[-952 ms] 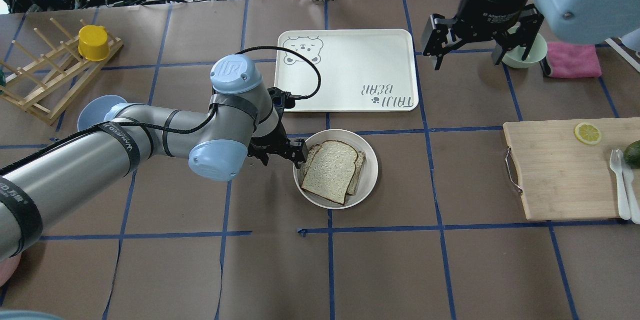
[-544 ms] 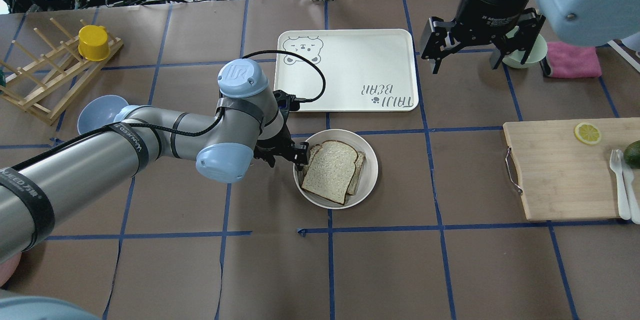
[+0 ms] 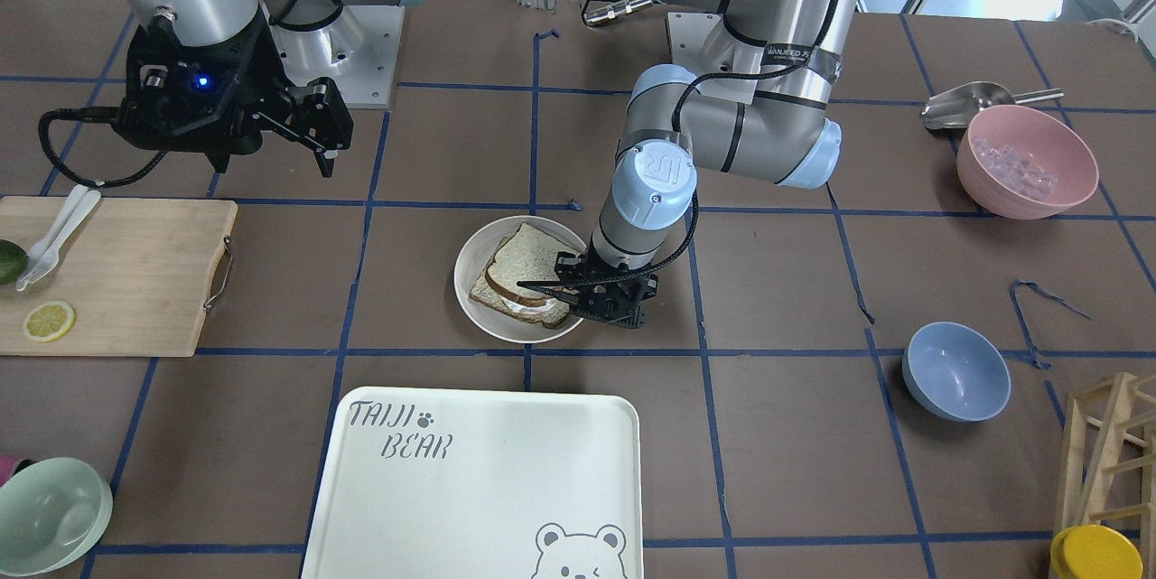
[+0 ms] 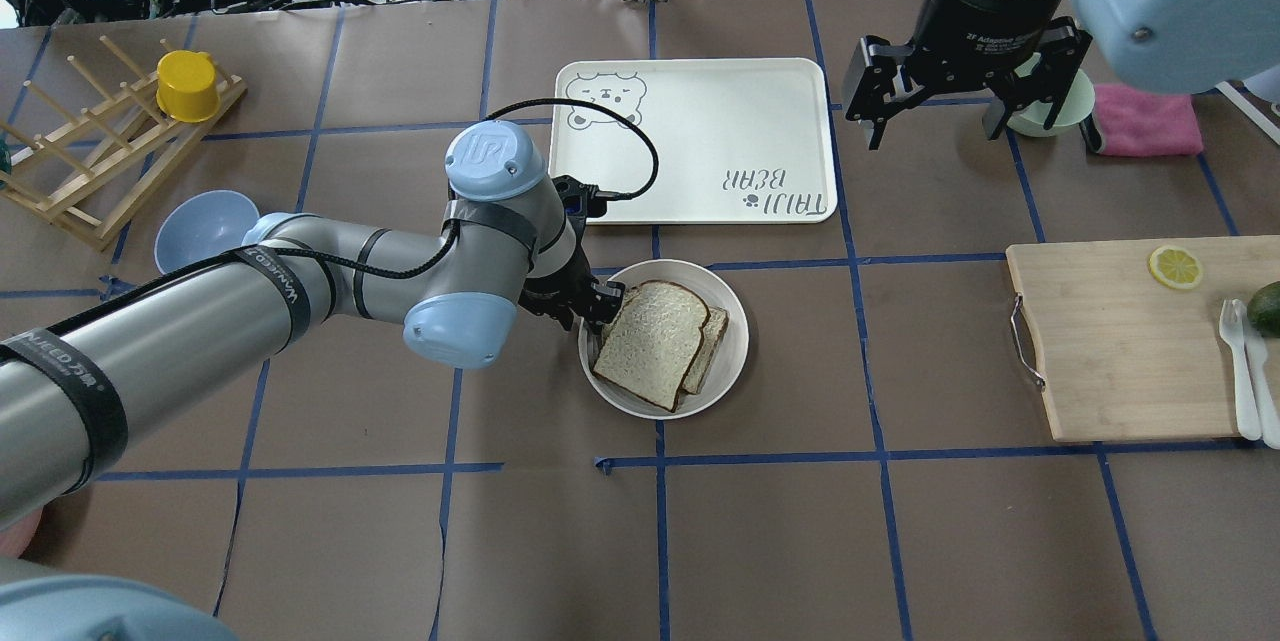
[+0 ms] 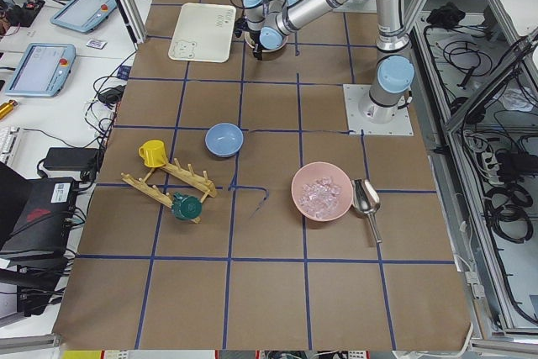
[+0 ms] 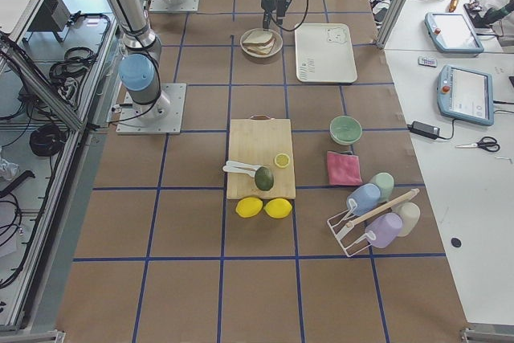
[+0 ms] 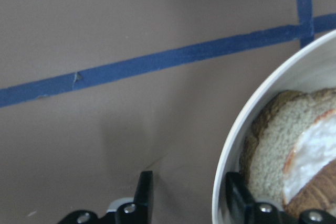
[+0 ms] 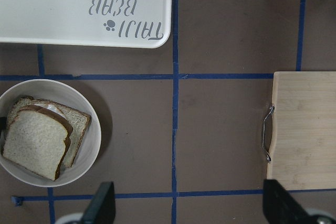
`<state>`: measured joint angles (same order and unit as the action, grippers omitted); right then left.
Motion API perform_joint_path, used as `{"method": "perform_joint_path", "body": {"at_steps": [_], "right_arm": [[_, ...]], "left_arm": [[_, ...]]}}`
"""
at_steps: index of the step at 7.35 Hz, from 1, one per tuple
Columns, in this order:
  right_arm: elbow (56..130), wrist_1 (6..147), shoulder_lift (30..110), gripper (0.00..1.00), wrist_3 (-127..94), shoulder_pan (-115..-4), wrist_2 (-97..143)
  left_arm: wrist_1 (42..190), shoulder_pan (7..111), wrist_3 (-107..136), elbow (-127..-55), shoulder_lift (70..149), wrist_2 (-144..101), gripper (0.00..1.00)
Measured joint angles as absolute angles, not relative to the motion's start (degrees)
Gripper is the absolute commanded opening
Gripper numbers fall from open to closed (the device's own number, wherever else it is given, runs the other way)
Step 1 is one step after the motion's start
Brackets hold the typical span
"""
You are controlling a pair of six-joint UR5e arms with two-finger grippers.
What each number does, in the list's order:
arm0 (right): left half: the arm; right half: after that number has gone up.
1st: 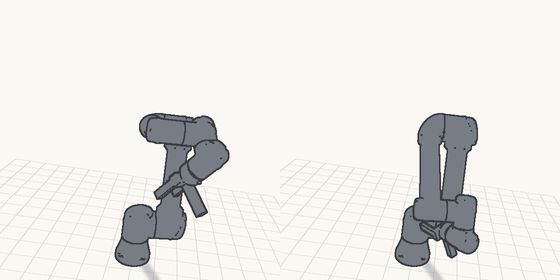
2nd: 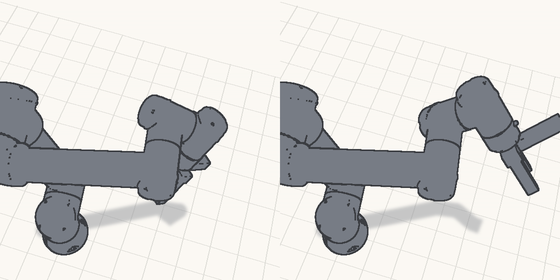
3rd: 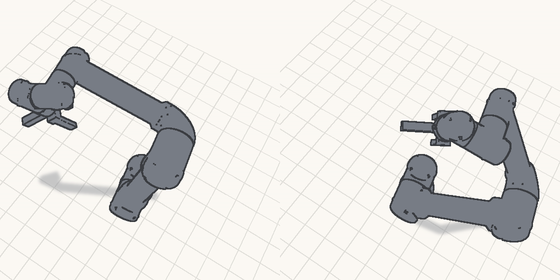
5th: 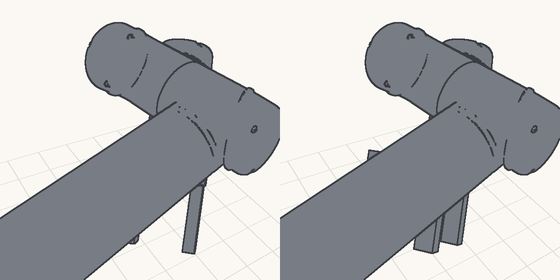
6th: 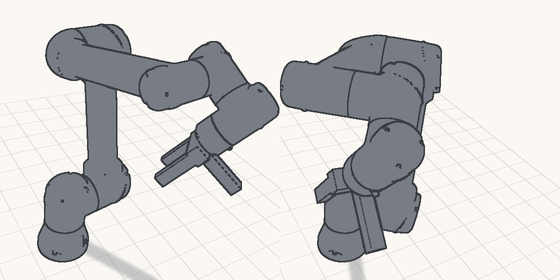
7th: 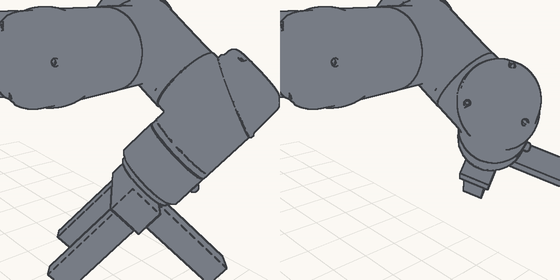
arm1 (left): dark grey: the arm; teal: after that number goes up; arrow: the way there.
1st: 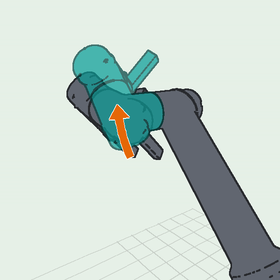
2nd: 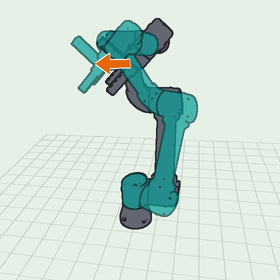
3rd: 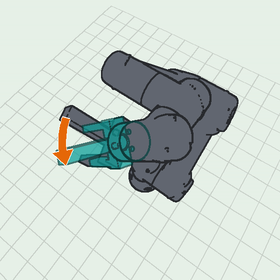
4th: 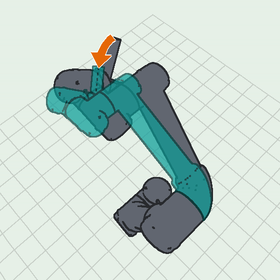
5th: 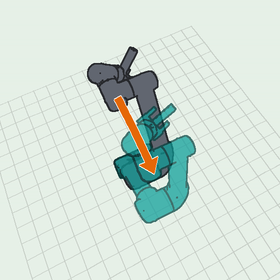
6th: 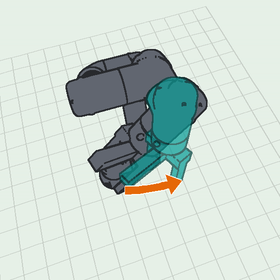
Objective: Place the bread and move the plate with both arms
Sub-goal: 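Close the left gripper on the white plate's rim, then slide the plate with the left gripper onto the bear tray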
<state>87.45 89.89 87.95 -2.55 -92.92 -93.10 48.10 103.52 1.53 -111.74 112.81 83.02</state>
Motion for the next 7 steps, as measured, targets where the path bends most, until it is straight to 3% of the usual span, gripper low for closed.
{"method": "perform_joint_path", "body": {"at_steps": [7], "right_arm": [[86.3, 92.1, 87.9, 1.00, -2.9, -92.6, -93.0]], "left_arm": [[48.9, 100.8, 4.4, -111.0, 107.3, 77.6, 0.00]]}}
